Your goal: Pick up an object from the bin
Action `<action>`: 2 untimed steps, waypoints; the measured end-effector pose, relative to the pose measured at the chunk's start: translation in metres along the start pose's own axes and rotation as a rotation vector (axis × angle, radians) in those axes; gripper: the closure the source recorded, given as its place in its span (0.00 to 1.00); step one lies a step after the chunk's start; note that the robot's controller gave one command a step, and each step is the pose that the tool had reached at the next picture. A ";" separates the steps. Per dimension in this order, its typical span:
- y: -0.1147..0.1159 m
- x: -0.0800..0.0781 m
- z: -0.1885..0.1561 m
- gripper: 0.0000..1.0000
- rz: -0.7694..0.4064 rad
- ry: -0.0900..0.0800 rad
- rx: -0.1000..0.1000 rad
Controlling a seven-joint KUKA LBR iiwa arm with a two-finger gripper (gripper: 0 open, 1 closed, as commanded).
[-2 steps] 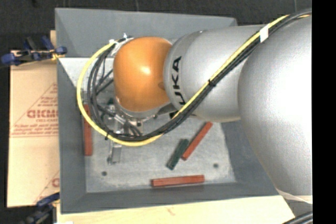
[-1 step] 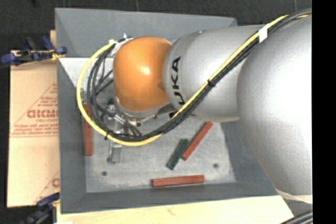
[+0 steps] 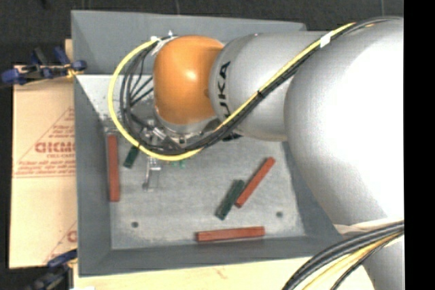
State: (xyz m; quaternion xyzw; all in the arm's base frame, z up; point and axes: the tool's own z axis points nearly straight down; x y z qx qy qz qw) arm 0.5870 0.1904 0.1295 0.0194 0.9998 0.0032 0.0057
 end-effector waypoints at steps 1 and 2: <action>-0.045 -0.014 0.010 0.00 -0.023 0.018 0.010; -0.054 -0.049 -0.005 0.00 0.048 -0.004 0.005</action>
Offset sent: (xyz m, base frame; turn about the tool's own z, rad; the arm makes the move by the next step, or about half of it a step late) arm 0.0583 -0.0477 -0.0151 0.0872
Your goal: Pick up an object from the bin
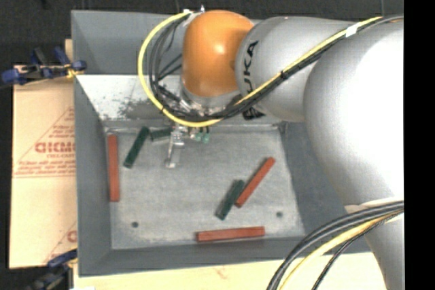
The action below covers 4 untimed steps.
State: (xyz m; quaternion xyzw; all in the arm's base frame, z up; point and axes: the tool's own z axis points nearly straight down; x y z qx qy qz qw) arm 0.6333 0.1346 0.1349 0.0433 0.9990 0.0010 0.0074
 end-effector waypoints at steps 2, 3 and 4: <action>0.025 -0.014 0.056 0.00 -0.323 0.005 -0.002; 0.044 -0.016 0.046 0.00 -0.427 0.008 0.000; 0.054 -0.011 0.060 1.00 -0.663 0.003 -0.004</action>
Offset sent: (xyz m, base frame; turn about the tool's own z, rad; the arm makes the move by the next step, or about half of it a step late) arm 0.0216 0.0040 -0.0649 -0.4922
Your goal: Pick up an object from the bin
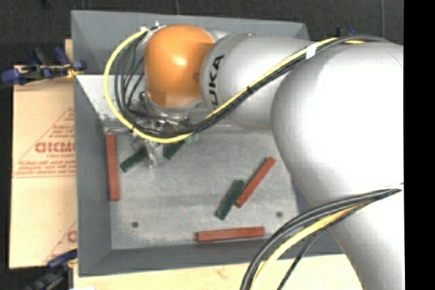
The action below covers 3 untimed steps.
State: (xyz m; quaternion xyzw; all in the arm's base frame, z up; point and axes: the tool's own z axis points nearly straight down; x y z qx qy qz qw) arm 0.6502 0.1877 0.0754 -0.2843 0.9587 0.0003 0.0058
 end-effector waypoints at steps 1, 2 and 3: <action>0.000 0.000 0.000 1.00 0.001 0.000 -0.001; 0.006 0.018 -0.009 1.00 -0.070 0.010 -0.002; -0.026 0.070 -0.213 1.00 -0.027 0.005 0.001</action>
Offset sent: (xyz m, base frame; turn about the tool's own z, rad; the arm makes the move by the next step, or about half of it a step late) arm -0.0503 -0.0101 0.0380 -0.2005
